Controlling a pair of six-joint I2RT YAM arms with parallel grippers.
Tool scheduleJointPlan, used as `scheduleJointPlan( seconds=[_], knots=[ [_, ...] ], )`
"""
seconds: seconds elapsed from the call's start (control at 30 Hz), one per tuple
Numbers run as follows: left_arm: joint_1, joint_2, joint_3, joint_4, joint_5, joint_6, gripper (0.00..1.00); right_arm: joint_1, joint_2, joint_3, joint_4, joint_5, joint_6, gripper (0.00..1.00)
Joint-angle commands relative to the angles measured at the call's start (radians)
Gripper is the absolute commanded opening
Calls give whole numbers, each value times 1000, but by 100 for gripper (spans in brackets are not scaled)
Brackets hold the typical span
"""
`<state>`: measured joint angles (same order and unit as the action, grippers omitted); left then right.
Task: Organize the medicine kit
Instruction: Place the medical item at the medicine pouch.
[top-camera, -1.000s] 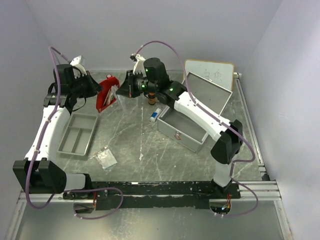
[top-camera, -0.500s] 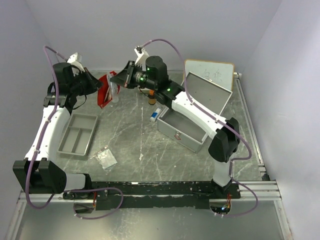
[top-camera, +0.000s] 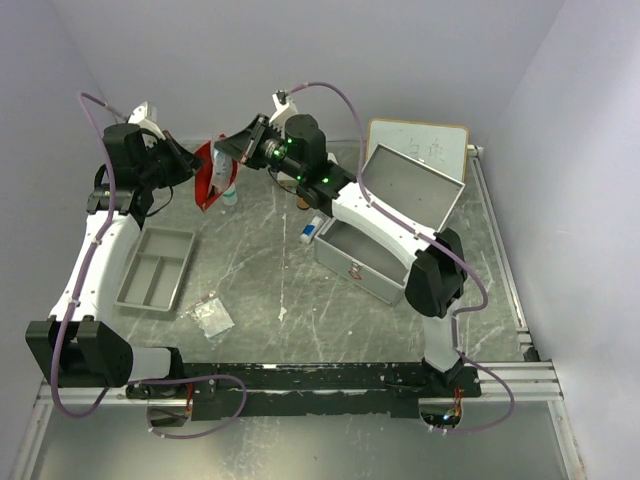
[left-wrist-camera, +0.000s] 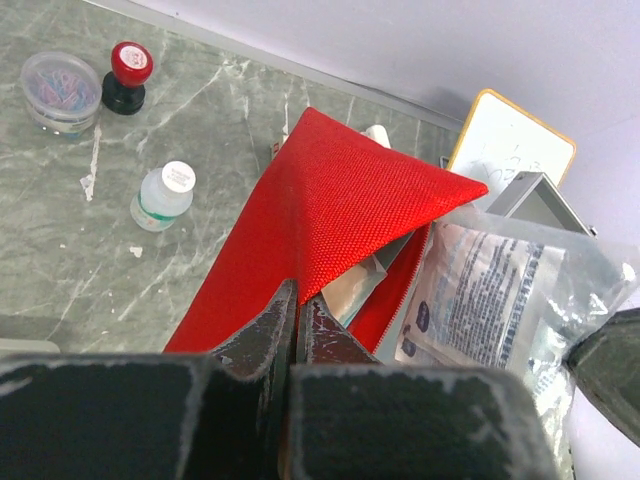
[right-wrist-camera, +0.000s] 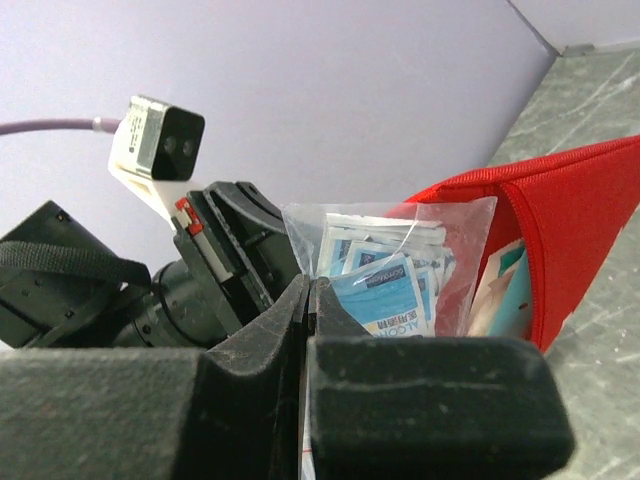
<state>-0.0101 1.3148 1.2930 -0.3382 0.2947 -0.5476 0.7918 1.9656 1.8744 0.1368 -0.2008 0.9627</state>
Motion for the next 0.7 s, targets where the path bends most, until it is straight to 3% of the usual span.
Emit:
scheduleJointPlan(
  seconds=[0.0, 0.67],
  knots=[
    [7, -9, 15, 62, -8, -30, 7, 0, 24, 48, 82, 31, 27, 0],
    [7, 12, 51, 86, 52, -99, 7, 16, 94, -14, 242, 22, 84, 0]
  ],
)
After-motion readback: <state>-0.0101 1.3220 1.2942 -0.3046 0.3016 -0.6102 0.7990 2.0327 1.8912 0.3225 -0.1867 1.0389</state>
